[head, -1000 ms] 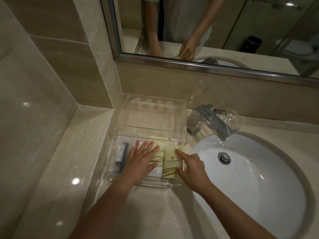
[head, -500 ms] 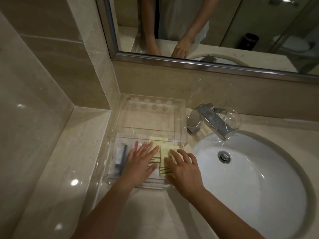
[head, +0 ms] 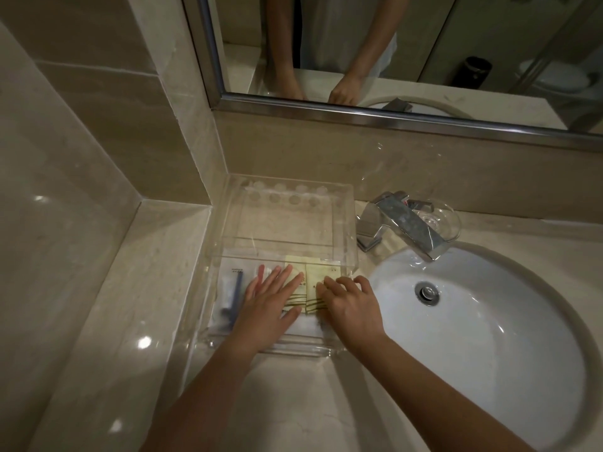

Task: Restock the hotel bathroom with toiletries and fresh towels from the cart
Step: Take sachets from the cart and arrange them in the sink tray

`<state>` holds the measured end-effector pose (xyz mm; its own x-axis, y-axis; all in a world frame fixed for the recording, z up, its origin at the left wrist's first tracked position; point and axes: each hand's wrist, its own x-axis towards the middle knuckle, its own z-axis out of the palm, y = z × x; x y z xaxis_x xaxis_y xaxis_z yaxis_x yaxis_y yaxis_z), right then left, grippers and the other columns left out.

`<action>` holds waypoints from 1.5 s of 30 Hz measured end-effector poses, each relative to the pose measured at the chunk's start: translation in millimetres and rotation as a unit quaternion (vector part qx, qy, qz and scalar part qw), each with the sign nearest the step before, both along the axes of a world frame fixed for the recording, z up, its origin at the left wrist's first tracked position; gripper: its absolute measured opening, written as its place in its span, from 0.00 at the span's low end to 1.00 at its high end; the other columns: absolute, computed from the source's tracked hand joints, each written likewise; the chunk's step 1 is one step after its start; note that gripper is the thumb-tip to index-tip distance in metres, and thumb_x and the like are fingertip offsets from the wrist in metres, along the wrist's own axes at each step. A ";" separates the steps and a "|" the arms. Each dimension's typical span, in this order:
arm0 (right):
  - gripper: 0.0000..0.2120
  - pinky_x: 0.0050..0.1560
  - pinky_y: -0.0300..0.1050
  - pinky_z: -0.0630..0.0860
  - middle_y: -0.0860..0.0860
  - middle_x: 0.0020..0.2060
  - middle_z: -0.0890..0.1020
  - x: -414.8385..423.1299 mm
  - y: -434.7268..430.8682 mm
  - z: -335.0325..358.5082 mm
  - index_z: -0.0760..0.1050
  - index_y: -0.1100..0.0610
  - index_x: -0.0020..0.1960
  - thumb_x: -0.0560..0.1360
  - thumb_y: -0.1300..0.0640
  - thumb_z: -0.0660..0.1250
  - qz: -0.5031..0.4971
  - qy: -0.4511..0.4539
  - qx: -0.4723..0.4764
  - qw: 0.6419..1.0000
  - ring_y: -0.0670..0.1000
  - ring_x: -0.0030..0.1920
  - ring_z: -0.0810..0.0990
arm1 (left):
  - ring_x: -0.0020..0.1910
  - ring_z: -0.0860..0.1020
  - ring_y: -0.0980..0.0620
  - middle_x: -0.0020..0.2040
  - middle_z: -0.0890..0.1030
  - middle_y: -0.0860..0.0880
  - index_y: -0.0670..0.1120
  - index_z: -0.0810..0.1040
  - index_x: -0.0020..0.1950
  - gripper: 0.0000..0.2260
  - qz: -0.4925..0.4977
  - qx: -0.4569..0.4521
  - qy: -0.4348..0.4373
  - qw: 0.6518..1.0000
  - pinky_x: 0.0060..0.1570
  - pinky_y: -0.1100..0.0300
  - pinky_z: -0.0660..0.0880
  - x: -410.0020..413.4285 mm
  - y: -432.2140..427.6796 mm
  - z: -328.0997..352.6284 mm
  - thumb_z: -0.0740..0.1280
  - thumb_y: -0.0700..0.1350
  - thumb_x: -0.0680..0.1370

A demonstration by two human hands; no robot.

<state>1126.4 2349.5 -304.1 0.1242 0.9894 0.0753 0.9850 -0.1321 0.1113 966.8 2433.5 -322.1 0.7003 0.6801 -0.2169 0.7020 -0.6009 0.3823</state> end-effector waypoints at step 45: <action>0.13 0.37 0.45 0.73 0.49 0.28 0.79 -31.1 -29.5 18.0 0.77 0.55 0.32 0.54 0.53 0.80 0.113 0.017 0.016 0.993 0.54 0.34 0.77 | 0.53 0.79 0.50 0.54 0.80 0.44 0.42 0.74 0.61 0.13 0.579 -0.403 -0.423 0.569 0.50 0.59 0.73 -32.6 -96.4 34.5 0.65 0.39 0.77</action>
<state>1095.3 2320.0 -286.0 -0.0972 0.9895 0.1067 0.9930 0.0892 0.0776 934.2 2337.1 -287.6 -0.0298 0.7102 -0.7033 -0.1915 0.6866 0.7014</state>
